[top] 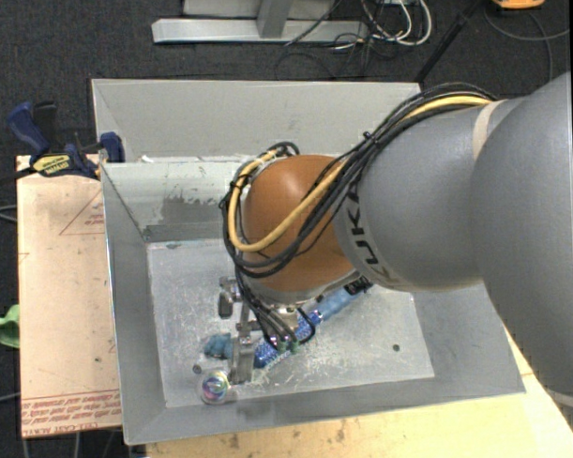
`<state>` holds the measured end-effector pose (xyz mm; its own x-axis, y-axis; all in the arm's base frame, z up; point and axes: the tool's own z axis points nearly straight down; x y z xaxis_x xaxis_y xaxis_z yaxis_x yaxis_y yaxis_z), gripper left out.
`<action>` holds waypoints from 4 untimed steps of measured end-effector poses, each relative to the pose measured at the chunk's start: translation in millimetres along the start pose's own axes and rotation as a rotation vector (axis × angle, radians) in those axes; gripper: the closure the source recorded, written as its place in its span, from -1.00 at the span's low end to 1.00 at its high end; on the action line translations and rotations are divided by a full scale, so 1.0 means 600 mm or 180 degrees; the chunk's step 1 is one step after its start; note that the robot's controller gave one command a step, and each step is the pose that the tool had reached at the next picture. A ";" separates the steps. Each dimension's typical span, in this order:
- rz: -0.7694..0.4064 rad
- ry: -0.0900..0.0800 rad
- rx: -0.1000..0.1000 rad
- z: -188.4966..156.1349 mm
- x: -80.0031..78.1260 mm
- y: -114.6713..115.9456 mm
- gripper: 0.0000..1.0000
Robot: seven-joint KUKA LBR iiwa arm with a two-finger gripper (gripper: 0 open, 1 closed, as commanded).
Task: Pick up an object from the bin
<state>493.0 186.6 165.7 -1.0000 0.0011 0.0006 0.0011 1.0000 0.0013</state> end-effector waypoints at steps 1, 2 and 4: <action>0.0757 0.0014 0.0013 0.154 -0.022 -0.104 -1.00; 0.0753 0.0002 0.0002 0.150 -0.023 -0.100 1.00; 0.0802 -0.0006 0.0002 -0.069 0.009 -0.098 -1.00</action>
Offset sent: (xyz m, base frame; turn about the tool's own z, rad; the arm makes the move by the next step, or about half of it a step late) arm 0.0142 -0.0600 -0.0894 0.2364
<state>487.5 127.8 207.0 -0.9682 0.2503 -0.0011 0.2503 0.9682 0.0008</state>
